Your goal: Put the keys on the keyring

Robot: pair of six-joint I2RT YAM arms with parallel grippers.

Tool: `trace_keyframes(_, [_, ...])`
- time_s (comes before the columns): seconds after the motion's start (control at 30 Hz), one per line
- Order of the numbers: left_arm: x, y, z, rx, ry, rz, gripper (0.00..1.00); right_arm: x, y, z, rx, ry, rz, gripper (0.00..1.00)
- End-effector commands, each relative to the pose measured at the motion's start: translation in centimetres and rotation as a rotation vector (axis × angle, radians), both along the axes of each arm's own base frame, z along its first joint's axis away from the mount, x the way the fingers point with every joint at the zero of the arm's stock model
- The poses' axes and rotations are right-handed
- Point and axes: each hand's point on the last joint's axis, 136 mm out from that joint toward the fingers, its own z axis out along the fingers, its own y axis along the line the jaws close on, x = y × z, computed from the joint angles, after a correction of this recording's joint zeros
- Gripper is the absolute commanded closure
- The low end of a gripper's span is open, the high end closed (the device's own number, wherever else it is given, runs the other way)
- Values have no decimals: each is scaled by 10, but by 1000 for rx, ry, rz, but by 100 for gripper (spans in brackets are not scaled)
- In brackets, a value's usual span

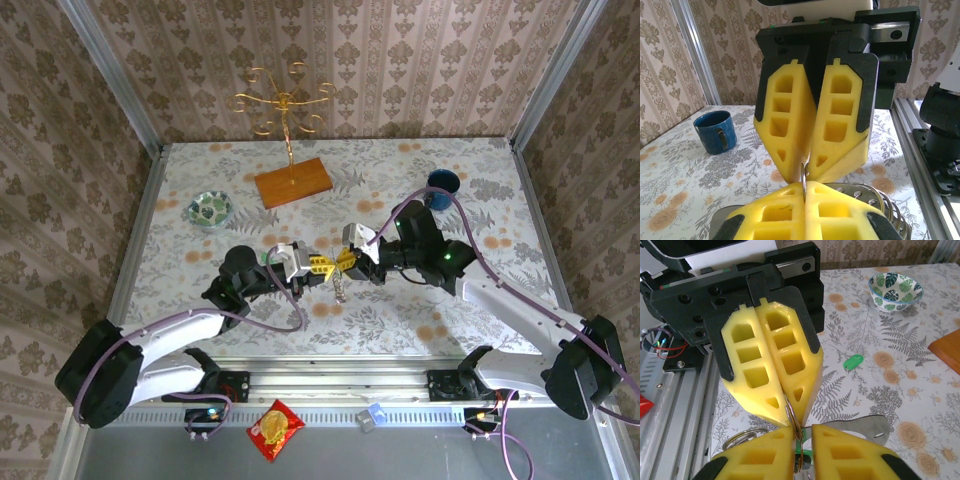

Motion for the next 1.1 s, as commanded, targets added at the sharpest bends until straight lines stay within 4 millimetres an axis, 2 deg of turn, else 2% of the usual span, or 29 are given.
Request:
trace_keyframes(0.0, [-10, -2, 15, -53, -17, -59, 100, -6, 9, 14, 53, -32, 74, 92])
trace_keyframes(0.07, [-9, -2, 14, -52, -14, -57, 100, -9, 9, 14, 52, -35, 92, 100])
trace_keyframes(0.17, [-5, 1, 13, -42, -8, -30, 100, -11, 7, 12, 26, -42, 104, 100])
trace_keyframes(0.3, [2, 5, 6, 9, -17, 20, 87, -10, 0, 6, -47, -42, 92, 100])
trace_keyframes(0.5, [5, 6, -1, 109, -38, 34, 83, -7, -5, -4, -174, -27, 85, 100])
trace_keyframes(0.9, [6, -1, -4, 206, -65, 5, 82, -9, 1, -6, -342, -50, 113, 100])
trace_keyframes(1.07, [6, -2, -4, 219, -79, -3, 88, -14, 6, 0, -314, -45, 128, 100])
